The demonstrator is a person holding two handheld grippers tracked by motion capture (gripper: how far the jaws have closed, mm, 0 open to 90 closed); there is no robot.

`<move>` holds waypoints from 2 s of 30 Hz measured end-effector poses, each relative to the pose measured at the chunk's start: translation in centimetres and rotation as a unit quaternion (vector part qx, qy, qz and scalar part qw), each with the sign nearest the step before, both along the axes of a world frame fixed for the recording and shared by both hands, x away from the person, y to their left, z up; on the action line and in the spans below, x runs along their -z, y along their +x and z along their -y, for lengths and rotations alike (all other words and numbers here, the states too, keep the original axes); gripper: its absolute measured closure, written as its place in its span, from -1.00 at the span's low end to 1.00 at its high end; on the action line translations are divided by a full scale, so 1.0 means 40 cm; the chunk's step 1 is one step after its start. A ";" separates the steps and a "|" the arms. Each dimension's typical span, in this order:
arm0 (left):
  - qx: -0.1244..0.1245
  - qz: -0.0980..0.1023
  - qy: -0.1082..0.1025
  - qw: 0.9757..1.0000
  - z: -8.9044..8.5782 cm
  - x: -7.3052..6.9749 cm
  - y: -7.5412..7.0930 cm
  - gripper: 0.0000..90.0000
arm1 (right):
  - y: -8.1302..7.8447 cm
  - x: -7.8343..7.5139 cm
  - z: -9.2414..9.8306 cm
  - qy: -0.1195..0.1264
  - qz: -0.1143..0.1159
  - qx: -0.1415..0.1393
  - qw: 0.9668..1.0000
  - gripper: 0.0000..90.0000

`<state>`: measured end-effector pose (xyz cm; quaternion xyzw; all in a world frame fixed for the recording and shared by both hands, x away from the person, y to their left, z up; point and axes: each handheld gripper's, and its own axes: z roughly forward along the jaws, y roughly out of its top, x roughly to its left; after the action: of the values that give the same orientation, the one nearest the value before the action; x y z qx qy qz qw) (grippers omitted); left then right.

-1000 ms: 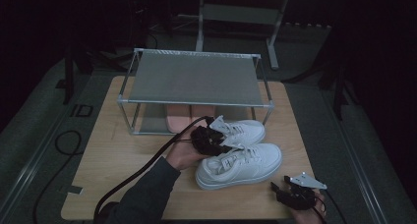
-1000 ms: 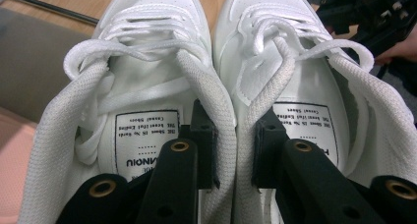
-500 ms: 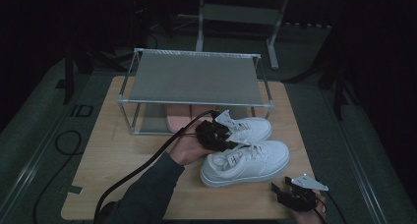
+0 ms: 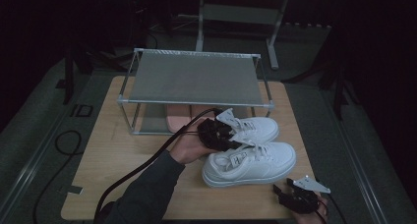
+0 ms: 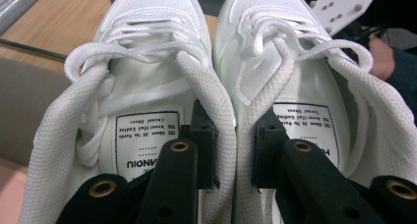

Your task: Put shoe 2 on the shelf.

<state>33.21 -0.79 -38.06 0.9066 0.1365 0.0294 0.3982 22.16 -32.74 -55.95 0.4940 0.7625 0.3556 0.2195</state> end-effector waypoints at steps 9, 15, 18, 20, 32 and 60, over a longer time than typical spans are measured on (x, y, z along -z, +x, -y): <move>0.012 0.001 -0.002 1.000 0.011 -0.027 -0.001 0.70 | -0.001 0.000 0.000 -0.001 0.000 0.001 1.000 -0.16; 0.016 0.009 -0.001 1.000 0.016 -0.049 -0.002 0.70 | -0.002 0.000 0.000 -0.001 0.000 0.002 1.000 -0.16; 0.019 0.007 -0.007 1.000 0.019 -0.056 -0.001 0.69 | -0.002 0.000 0.000 -0.001 0.000 0.001 1.000 -0.16; 0.022 0.003 -0.011 1.000 0.020 -0.059 0.002 0.69 | -0.002 0.000 0.000 -0.002 0.001 0.001 1.000 -0.16; 0.026 0.005 -0.012 1.000 0.035 -0.089 0.008 0.69 | -0.002 0.000 0.000 -0.002 0.001 0.001 1.000 -0.17; 0.034 0.039 -0.021 0.998 0.074 -0.195 0.027 0.69 | -0.001 0.000 0.001 0.001 0.000 0.002 1.000 -0.16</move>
<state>34.29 -3.74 -30.26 0.9002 0.0905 0.0480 0.4232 22.10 -32.77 -55.96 0.4957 0.7610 0.3559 0.2200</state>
